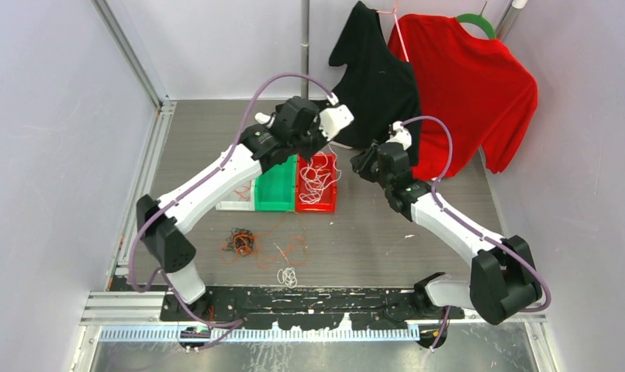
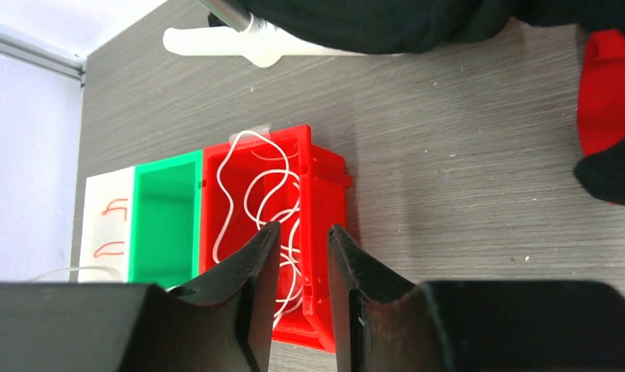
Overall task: Untangle the cables
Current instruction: Place the cable in the bin.
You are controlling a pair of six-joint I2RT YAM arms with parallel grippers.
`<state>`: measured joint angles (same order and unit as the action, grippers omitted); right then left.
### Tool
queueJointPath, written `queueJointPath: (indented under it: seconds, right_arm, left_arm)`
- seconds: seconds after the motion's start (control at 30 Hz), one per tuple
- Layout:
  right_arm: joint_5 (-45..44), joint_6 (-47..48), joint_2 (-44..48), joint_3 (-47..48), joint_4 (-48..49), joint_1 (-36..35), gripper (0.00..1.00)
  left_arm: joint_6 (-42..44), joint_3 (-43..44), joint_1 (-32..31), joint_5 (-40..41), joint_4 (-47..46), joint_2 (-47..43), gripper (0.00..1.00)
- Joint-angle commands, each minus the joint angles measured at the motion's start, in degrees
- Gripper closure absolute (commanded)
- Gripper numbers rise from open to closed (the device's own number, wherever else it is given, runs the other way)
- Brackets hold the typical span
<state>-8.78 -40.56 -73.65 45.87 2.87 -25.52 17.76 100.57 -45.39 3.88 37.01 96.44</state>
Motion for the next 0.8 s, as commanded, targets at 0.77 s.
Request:
queueJointPath:
  seconds: [0.77]
  right_arm:
    - [0.98, -3.34, 6.15, -3.53, 4.42, 2.58, 0.73]
  left_arm:
    - [4.34, -5.9, 5.0, 0.06, -15.26, 17.73, 1.0]
